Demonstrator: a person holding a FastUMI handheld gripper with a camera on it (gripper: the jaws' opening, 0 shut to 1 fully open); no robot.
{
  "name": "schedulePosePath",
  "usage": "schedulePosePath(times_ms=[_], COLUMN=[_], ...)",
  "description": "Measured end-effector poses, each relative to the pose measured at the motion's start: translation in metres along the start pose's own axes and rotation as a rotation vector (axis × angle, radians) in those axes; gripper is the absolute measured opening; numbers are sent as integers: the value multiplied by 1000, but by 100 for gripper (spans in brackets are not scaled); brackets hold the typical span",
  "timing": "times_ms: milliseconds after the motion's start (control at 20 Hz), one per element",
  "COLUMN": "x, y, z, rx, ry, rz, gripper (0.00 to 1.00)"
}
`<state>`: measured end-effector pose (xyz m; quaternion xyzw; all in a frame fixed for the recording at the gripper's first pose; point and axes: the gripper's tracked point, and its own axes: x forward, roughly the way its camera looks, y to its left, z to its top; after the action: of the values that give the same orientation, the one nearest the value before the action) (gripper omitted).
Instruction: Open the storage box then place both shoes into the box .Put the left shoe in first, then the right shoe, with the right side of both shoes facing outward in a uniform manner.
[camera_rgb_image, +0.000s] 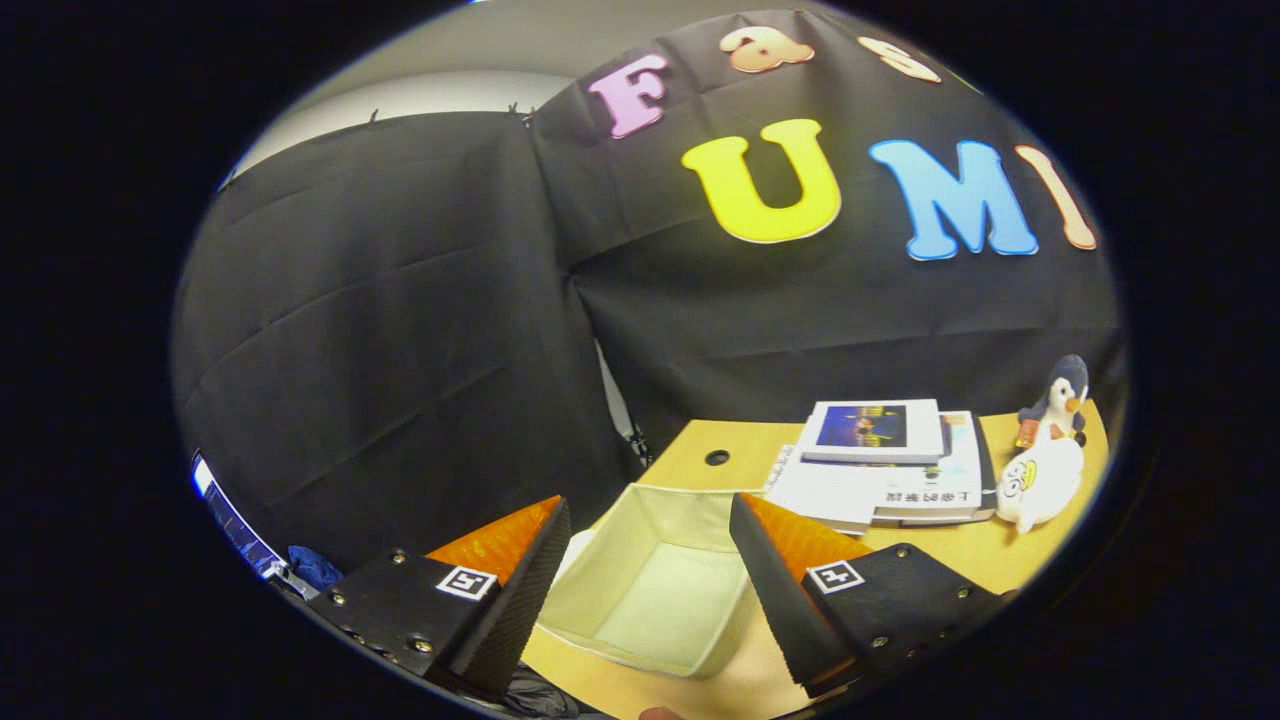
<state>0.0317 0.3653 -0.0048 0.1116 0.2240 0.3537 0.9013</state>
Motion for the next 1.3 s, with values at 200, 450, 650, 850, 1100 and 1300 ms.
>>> schedulePosePath(times_ms=[200,450,650,850,1100,1300], x=[-20,-38,-48,-58,-78,-96], y=[-61,-127,-170,-201,-218,-216], z=[-14,-47,-88,-130,-165,-190], rx=[10,30,74,121,172,199], ry=[11,61,134,230,314,379], rz=[-111,-222,-289,-334,-351,-340], gripper=[97,97,97,98,97,97])
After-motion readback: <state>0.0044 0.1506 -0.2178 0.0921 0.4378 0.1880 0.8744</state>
